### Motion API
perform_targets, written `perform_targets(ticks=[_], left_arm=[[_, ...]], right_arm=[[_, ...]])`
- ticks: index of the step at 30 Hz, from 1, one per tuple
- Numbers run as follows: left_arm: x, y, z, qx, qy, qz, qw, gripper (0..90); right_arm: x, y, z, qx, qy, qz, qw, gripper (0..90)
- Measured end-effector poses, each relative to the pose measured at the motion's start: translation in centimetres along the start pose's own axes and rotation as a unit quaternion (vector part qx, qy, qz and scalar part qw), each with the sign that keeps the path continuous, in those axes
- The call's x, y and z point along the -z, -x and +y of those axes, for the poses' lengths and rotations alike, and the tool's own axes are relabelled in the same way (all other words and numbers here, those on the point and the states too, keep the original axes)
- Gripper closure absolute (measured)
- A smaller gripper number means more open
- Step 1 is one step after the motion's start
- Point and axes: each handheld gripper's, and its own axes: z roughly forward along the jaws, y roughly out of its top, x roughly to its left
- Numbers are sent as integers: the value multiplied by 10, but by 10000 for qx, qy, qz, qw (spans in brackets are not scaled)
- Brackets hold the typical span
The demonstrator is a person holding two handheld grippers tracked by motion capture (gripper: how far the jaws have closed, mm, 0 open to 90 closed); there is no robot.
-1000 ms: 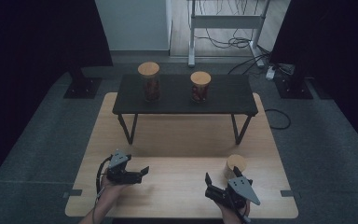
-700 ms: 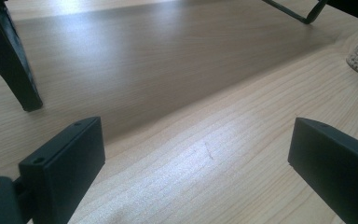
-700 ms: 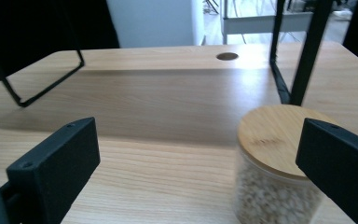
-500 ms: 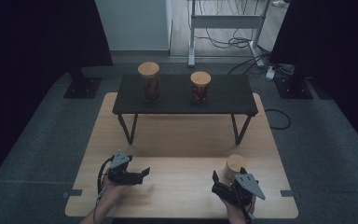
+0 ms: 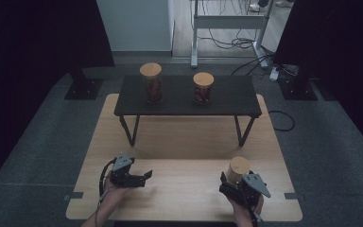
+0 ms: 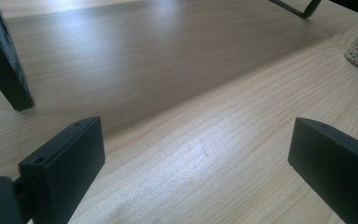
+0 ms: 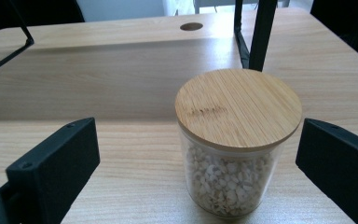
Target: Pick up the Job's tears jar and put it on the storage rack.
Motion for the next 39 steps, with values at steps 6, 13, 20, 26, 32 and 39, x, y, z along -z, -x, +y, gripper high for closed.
perform_targets(ticks=[6,13,20,26,32,39], left_arm=[[0,0,0,-10,-5,-3,10000,33],[0,1,0,-25,-5,-7,10000,33],[-1,1,1,-25,-13,-19,10000,32],[0,1,1,-27,0,-19,10000,33],[0,2,1,-30,8,-23,10000,33],[0,2,1,-34,7,-22,10000,33]], right_arm=[[-4,3,1,11,-99,8,9999,0],[-9,3,2,32,-168,-3,9999,0],[-16,4,3,-5,-277,-38,9996,0],[-23,5,5,-47,-323,-157,9993,0],[-33,9,6,-149,-441,-221,9987,0],[-37,12,7,-164,-452,-267,9985,3]])
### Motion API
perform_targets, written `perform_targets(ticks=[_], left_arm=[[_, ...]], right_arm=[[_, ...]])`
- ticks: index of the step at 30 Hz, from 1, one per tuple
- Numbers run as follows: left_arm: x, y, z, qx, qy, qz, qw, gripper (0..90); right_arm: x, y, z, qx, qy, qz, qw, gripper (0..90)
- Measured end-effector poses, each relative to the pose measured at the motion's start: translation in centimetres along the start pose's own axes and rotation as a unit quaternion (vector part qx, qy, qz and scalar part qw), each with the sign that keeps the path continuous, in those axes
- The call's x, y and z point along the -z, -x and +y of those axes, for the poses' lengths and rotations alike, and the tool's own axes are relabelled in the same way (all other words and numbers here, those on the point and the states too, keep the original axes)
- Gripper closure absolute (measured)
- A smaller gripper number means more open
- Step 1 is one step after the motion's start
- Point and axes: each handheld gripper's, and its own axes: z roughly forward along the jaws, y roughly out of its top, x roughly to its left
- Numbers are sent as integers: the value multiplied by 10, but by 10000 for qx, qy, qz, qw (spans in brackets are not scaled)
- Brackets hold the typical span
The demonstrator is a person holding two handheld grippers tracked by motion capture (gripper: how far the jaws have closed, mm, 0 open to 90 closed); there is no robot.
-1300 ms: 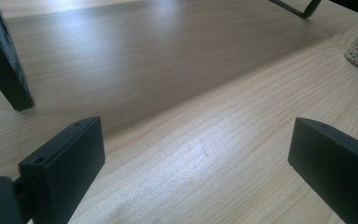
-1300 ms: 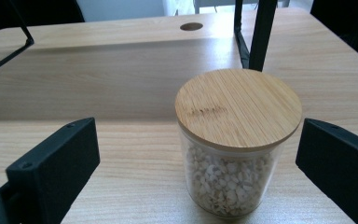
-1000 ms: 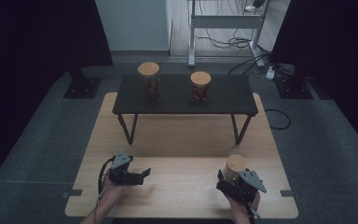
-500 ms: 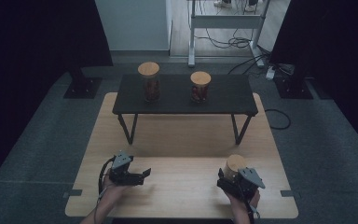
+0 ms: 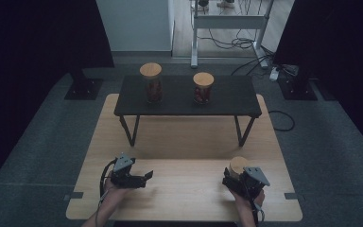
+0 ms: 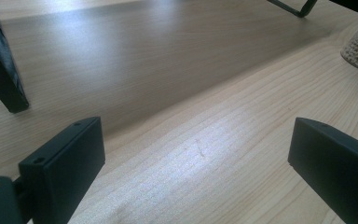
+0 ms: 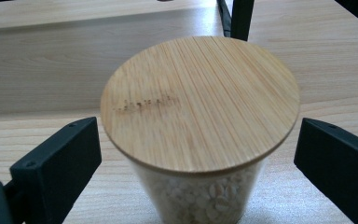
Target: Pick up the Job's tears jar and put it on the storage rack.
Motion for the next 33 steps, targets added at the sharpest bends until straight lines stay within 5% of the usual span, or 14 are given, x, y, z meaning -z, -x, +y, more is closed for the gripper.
perform_targets(ticks=[21,33], left_arm=[[-1,1,0,-8,-31,2,10000,33],[-2,0,0,-13,-43,-2,10000,33]], right_arm=[[-6,3,-3,73,-14,57,10000,91],[-5,1,-6,187,73,31,9998,227]])
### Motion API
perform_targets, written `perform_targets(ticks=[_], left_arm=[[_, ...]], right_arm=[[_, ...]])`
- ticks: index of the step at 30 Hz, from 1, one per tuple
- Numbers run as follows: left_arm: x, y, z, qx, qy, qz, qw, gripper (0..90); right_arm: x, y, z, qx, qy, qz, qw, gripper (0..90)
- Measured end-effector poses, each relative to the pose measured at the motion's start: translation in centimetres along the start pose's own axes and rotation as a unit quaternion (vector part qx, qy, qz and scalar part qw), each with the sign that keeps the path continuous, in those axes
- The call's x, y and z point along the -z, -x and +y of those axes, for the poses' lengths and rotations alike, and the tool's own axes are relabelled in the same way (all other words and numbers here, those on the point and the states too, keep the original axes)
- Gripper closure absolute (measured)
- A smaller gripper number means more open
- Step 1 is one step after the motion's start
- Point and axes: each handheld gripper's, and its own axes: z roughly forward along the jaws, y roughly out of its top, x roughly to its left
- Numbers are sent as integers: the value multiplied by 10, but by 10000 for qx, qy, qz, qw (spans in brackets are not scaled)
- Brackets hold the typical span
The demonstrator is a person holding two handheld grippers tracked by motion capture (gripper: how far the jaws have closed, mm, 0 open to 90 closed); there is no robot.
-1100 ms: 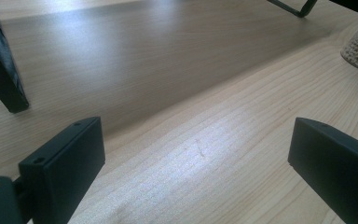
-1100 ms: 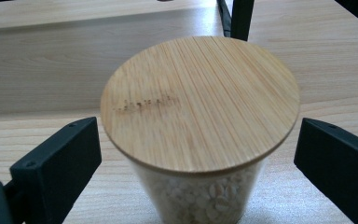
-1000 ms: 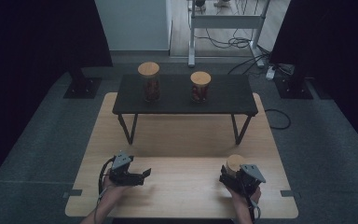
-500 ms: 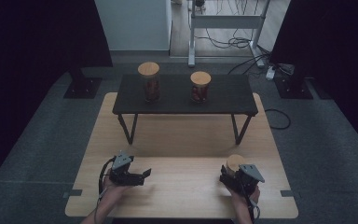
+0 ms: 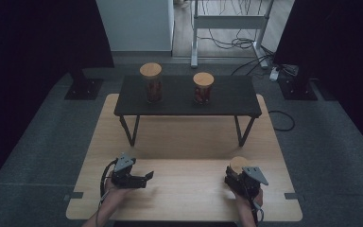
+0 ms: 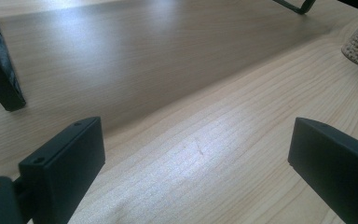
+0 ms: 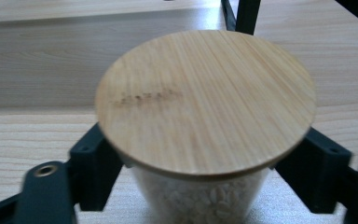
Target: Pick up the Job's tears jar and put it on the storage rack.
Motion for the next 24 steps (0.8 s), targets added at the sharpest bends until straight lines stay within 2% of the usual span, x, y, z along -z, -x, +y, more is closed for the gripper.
perform_targets(ticks=[11,16,18,22,24], left_arm=[[0,0,0,-5,-7,-3,10000,33],[0,0,0,-9,-11,0,10000,33],[0,1,0,-11,-10,-1,10000,33],[-1,1,0,-15,-23,-3,10000,33],[-1,1,0,-16,-20,-1,10000,33]], right_arm=[[2,0,-2,125,108,-48,9999,249],[1,-5,-2,344,91,-79,9993,244],[0,-4,-2,311,106,-41,9995,224],[-1,-10,0,379,187,-124,9990,215],[-4,-12,1,365,200,-174,9990,245]])
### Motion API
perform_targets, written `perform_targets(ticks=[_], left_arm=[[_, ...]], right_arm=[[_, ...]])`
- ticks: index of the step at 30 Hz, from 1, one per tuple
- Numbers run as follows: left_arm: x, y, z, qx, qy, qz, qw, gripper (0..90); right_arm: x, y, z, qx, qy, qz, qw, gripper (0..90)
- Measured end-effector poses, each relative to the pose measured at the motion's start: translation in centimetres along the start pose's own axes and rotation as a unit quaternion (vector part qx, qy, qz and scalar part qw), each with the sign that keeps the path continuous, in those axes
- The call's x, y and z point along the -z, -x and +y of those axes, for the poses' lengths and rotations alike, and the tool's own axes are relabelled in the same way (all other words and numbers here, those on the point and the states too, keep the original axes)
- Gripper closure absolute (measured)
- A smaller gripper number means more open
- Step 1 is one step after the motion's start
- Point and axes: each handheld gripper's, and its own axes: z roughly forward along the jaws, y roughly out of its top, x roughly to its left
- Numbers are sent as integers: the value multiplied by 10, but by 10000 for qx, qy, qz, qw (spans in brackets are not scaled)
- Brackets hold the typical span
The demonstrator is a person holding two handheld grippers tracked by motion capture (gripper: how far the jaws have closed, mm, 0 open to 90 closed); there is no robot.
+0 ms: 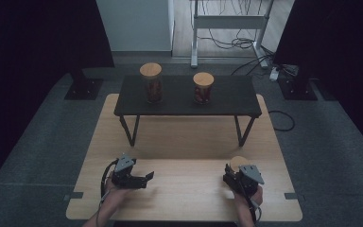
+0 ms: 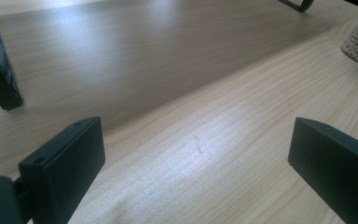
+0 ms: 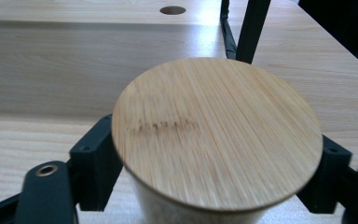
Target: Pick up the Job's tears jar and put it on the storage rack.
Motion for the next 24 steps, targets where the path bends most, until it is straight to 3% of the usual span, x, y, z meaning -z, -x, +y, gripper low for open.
perform_targets(ticks=[10,19,24], left_arm=[[1,0,0,-4,18,7,10000,33],[1,-1,0,13,39,20,10000,33],[2,-1,0,15,59,29,10000,33]], right_arm=[[-1,1,2,16,-29,20,10000,252],[1,9,2,-303,0,151,9994,253],[5,9,3,-313,105,205,9992,253]])
